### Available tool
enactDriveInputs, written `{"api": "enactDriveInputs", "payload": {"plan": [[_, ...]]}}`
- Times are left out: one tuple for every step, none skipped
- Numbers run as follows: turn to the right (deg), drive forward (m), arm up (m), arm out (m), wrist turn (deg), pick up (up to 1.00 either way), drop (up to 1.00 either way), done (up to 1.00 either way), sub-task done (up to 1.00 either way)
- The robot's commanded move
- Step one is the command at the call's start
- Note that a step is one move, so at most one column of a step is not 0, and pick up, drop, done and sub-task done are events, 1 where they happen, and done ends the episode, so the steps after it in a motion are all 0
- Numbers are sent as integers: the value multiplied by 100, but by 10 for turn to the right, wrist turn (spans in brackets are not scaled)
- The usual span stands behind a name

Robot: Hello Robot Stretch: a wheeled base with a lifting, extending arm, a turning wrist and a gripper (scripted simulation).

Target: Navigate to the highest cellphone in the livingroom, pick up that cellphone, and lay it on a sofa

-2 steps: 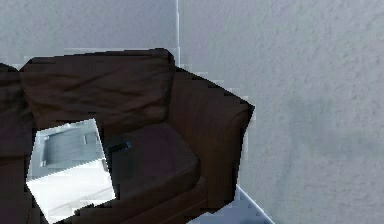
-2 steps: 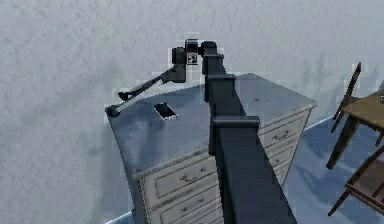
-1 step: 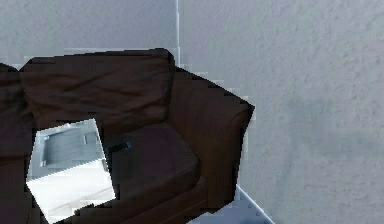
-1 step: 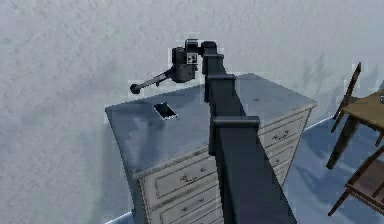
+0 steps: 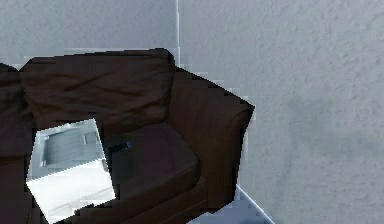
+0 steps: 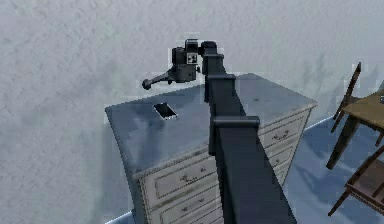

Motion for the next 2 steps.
{"api": "enactDriveInputs", "payload": {"plan": [[0,0,-14,0,0,0,0,0,0],[0,0,0,0,0,100,0,0,0]]}}
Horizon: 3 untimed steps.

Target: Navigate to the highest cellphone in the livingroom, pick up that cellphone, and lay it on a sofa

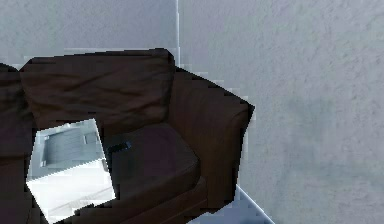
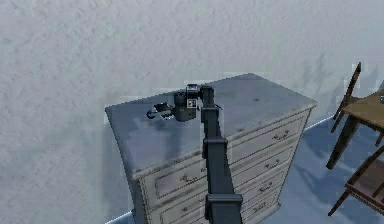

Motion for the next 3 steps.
{"api": "enactDriveInputs", "payload": {"plan": [[0,0,10,0,0,0,0,0,0],[0,0,4,0,0,0,0,0,0],[0,0,0,0,-450,0,0,0,0]]}}
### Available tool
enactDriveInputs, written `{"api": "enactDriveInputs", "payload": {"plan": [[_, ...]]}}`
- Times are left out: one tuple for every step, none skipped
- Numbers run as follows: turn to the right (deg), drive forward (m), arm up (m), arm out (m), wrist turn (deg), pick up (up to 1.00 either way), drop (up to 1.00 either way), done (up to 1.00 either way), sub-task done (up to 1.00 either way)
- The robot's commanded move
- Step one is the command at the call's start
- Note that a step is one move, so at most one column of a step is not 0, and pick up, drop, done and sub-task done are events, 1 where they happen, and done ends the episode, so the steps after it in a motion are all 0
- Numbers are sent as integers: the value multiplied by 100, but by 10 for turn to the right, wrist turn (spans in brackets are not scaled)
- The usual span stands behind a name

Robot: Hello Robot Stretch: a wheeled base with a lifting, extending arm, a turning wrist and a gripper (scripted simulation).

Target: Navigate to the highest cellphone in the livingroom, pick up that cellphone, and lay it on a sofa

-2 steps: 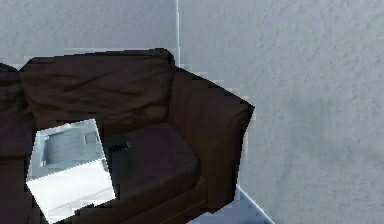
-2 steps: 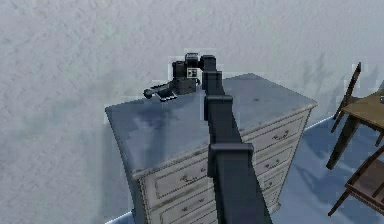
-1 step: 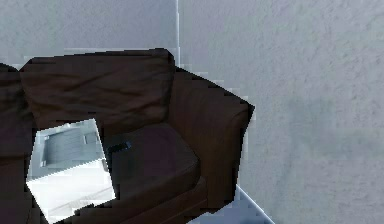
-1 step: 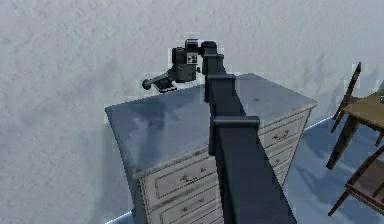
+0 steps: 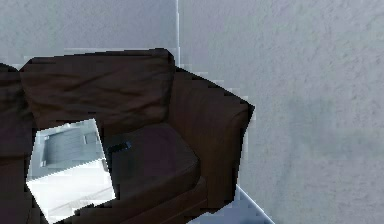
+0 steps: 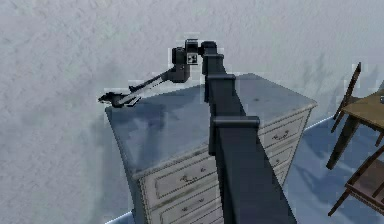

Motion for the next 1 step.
{"api": "enactDriveInputs", "payload": {"plan": [[0,0,0,0,-450,0,0,0,0]]}}
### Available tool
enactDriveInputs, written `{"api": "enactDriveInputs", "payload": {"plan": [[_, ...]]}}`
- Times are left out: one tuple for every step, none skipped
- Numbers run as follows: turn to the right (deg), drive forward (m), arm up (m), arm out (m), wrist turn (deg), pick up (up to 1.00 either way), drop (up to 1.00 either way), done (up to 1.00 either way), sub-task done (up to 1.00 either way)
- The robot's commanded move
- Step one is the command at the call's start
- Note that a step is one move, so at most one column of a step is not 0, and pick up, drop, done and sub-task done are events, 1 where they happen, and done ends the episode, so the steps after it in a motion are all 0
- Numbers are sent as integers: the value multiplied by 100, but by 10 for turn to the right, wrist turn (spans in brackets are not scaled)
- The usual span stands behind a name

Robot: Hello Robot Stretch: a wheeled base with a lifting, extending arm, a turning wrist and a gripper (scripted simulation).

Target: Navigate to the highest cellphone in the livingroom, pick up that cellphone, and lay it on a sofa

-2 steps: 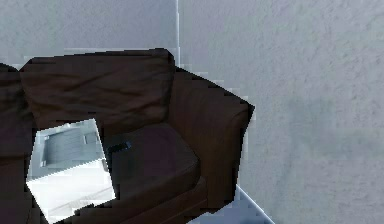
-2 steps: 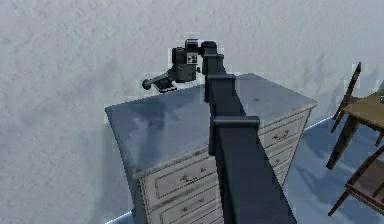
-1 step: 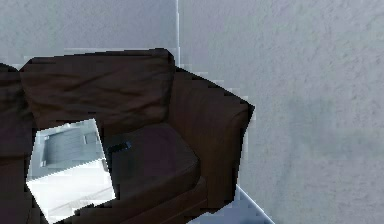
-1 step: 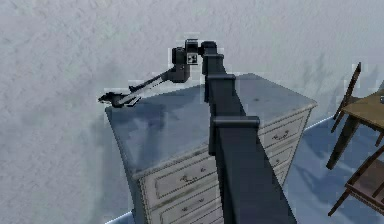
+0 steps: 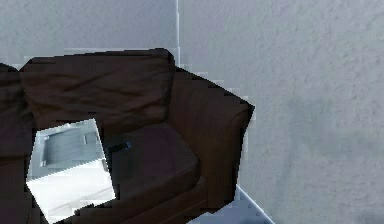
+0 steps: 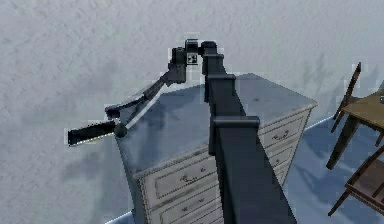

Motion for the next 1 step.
{"api": "enactDriveInputs", "payload": {"plan": [[0,0,0,0,-90,0,0,0,0]]}}
